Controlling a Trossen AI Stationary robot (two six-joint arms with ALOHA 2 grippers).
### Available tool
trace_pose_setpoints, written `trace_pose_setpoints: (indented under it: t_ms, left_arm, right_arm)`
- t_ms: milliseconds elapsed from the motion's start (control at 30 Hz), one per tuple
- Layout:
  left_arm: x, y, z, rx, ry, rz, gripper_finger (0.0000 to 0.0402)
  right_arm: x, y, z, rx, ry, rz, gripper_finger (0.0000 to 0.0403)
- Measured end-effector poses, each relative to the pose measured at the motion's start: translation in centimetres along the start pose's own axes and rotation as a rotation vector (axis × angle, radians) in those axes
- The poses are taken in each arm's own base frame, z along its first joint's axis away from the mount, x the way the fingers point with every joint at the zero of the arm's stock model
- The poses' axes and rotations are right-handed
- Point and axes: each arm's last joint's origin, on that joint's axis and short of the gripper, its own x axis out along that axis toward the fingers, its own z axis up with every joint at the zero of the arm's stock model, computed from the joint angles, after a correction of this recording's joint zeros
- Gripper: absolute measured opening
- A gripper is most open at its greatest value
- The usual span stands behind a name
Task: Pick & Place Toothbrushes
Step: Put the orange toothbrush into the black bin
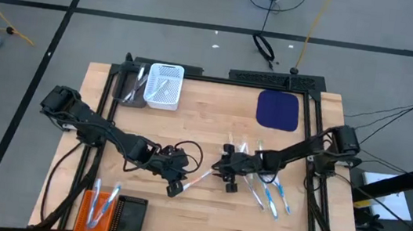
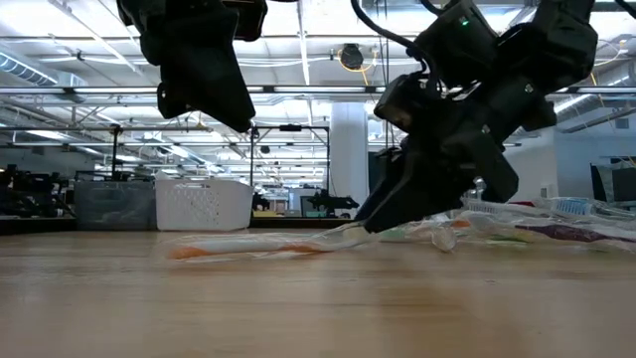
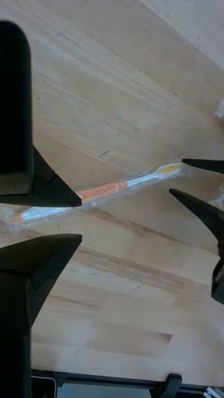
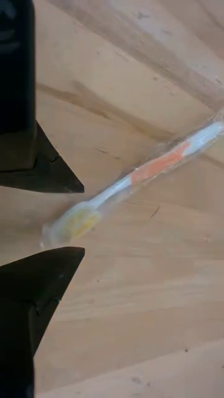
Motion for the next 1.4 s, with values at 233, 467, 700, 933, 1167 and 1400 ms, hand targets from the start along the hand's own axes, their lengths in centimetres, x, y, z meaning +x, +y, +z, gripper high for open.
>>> trace_pose_setpoints:
  t_ms: [233, 467, 700, 933, 1167, 1400]
  left_arm:
    - [0.0, 0.0, 0.0, 0.001, -0.008, 0.008, 0.0079]
    - [0.0, 0.1, 0.1, 0.001, -0.013, 0.013, 0.0079]
    - [0.0, 0.1, 0.1, 0.005, -0.013, 0.013, 0.0079]
    - [0.0, 0.1, 0.1, 0.015, -0.014, 0.015, 0.0079]
    - [0.0, 0.1, 0.1, 0.016, -0.029, 0.032, 0.0079]
    - [0.0, -0.1, 0.3, 0.006, -0.054, 0.009, 0.0079]
  right_arm:
    - [0.3, 0.0, -0.3, -0.035, 0.014, -0.003, 0.0141]
    - [0.2, 0.0, -0.6, -0.05, 0.046, -0.001, 0.0096]
    - [0.2, -0.8, -1.0, -0.028, 0.085, -0.021, 0.0008]
    - [-0.1, -0.8, -0.7, -0.021, 0.078, -0.021, 0.0001]
    - [-2.0, -0.7, 1.2, -0.005, 0.013, -0.066, 0.0]
    - [-5.1, 0.6, 3.0, -0.026, -0.013, -0.264, 0.0]
